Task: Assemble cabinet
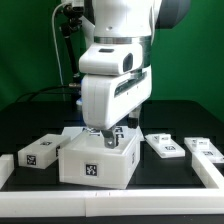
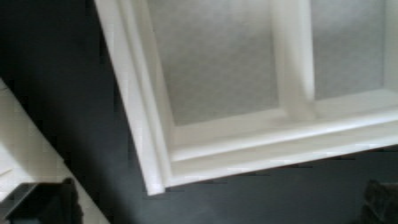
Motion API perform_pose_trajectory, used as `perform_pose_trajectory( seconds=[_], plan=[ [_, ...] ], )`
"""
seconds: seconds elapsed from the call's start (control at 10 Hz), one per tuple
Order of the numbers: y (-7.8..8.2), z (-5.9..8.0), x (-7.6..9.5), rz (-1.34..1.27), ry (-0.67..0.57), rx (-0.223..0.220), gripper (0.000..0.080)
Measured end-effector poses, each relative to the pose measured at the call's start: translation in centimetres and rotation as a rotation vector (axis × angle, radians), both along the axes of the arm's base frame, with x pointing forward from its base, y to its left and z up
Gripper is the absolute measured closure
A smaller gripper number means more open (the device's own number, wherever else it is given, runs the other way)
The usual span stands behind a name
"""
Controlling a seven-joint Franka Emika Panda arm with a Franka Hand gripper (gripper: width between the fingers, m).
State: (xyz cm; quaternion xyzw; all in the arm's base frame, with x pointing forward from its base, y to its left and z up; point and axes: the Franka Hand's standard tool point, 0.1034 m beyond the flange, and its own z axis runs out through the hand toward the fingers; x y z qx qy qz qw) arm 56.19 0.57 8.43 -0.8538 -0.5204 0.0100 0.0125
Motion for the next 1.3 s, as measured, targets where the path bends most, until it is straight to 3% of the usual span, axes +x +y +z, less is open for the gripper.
perform_pose_trajectory(
  seconds=[0.3,0.5,1.0,1.1,1.3],
  plan=[
    [0.6,0.2,-4.0,0.054,-0.056,0.001,0.0002],
    [0.7,-1.0,-6.3,0.069,-0.059,0.003,0.0002],
    [0.2,-0.6,-5.7,0.079,-0.062,0.000,0.0002],
    [0.1,-0.9,-6.0,0.102,-0.083,0.001,0.0002],
    [0.2,-2.4,-8.4,0.177,-0.102,0.003,0.0002]
  ],
)
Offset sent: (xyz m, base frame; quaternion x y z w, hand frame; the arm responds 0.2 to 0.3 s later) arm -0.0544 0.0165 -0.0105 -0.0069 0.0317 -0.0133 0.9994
